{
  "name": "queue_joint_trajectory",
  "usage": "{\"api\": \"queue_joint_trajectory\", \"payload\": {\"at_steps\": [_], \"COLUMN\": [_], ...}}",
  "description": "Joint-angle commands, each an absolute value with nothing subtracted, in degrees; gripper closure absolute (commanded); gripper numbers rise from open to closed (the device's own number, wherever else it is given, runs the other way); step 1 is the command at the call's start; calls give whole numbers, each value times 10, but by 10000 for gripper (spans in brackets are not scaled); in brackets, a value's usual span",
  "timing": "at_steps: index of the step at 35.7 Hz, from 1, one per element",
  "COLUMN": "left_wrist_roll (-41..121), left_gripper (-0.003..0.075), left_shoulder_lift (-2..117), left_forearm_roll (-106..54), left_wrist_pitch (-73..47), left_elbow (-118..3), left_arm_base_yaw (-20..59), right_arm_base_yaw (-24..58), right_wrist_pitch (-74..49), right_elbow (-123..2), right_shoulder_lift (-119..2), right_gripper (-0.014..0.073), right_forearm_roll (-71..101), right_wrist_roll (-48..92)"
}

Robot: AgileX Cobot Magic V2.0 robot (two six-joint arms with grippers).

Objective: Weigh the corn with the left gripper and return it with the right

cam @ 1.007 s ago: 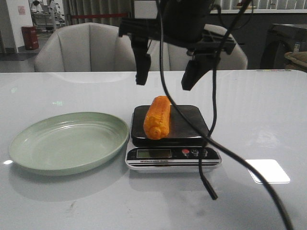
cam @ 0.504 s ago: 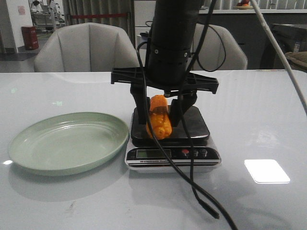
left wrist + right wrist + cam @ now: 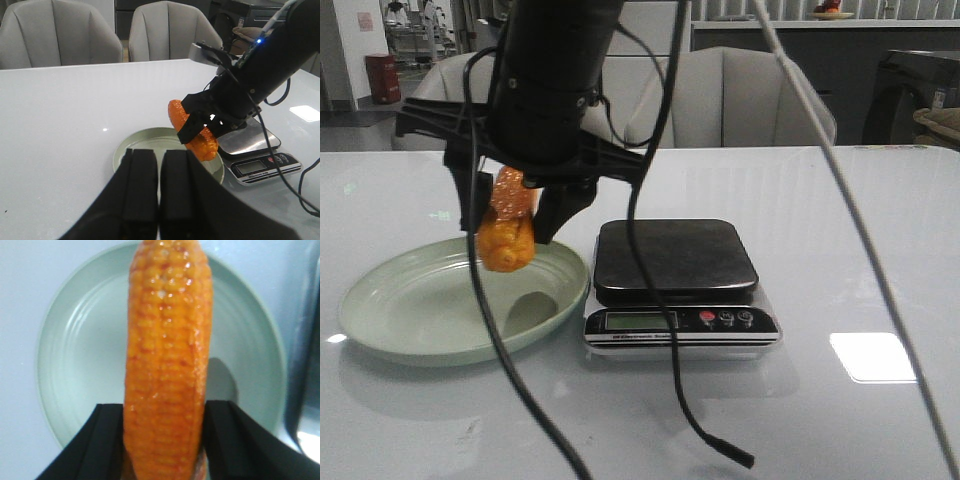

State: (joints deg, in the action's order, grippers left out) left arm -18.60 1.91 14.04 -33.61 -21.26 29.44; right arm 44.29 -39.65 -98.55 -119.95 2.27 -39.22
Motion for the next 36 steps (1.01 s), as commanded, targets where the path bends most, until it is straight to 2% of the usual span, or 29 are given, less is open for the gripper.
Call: {"api": "queue_joint_trajectory", "payload": {"at_steps": [1,6,11,17,28,36], "left_wrist_roll": [-189,-189,-189,-189,-189,-189], "left_gripper": [598,598,598,598,598,598], "left_shoulder_lift": [26,26,26,26,26,26], "left_forearm_roll": [145,145,145,145,145,145], "left_wrist_pitch": [-293,-293,-293,-294,-295,-295], "left_elbow": [-228,-228,-228,-228,-228,-228], "left_arm_base_yaw": [294,294,294,294,294,294], "right_arm_base_yaw": [446,462,465,447,389,342], "right_wrist_pitch": [-355,-350,-353,-421,-583,-650], "right_elbow": [-1006,-1025,-1050,-1103,-1115,-1113], "right_shoulder_lift": [-1188,-1220,-1232,-1221,-1140,-1076], "right_gripper": [314,113,9,4,4,8], "right_forearm_roll": [53,59,59,42,37,37], "right_wrist_roll": [-388,-381,-381,-373,-199,-129]}}
